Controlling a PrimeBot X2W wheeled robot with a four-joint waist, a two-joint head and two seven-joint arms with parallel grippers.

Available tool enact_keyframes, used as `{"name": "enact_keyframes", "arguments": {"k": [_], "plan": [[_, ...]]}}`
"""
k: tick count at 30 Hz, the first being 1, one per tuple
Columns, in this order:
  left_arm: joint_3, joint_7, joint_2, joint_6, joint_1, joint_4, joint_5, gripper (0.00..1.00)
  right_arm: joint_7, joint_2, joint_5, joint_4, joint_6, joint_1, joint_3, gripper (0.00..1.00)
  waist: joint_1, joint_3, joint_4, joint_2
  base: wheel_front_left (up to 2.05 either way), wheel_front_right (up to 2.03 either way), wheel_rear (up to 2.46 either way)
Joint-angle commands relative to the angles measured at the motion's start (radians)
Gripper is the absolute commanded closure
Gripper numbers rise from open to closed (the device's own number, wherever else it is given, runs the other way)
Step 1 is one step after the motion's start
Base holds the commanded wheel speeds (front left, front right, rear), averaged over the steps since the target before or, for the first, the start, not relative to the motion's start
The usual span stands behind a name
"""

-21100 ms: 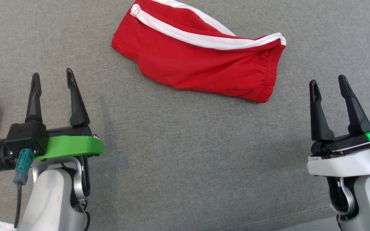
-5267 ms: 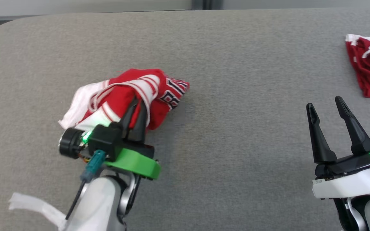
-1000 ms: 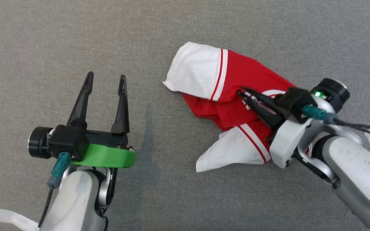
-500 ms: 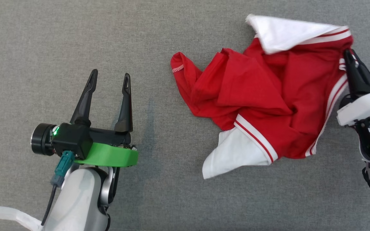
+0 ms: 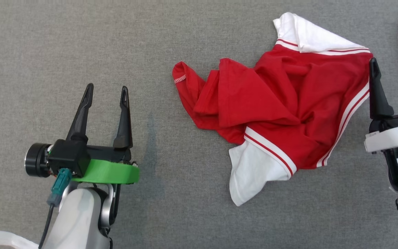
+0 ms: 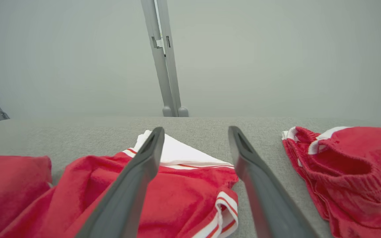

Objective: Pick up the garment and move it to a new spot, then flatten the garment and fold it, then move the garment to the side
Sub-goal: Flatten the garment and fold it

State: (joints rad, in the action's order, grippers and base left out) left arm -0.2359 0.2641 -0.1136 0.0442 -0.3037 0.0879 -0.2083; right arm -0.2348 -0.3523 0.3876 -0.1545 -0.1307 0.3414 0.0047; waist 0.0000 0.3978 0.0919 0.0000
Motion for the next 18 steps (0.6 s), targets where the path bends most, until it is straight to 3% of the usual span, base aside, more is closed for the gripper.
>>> {"name": "enact_keyframes", "arguments": {"k": [1, 10, 18], "plan": [[0.008, 0.0, -0.008, 0.003, 0.016, 0.001, 0.01, 0.0, -0.009, 0.006, -0.019, 0.031, 0.0, -0.031, 0.004, 0.0, 0.0, -0.03, -0.023, 0.0, 0.0, 0.0, 0.0], [0.032, 0.0, -0.019, 0.004, 0.089, 0.009, 0.006, 0.0, 0.03, 0.091, -0.099, 0.266, 0.0, -0.243, 0.004, 0.0, 0.0, -0.109, -0.065, 0.0, 0.0, 0.0, 0.0], [0.037, 0.0, -0.026, 0.007, 0.125, 0.007, 0.0, 0.0, 0.078, 0.156, -0.117, 0.373, 0.0, -0.351, -0.017, 0.0, 0.0, -0.123, -0.085, 0.0, 0.0, 0.0, 0.0]]}}
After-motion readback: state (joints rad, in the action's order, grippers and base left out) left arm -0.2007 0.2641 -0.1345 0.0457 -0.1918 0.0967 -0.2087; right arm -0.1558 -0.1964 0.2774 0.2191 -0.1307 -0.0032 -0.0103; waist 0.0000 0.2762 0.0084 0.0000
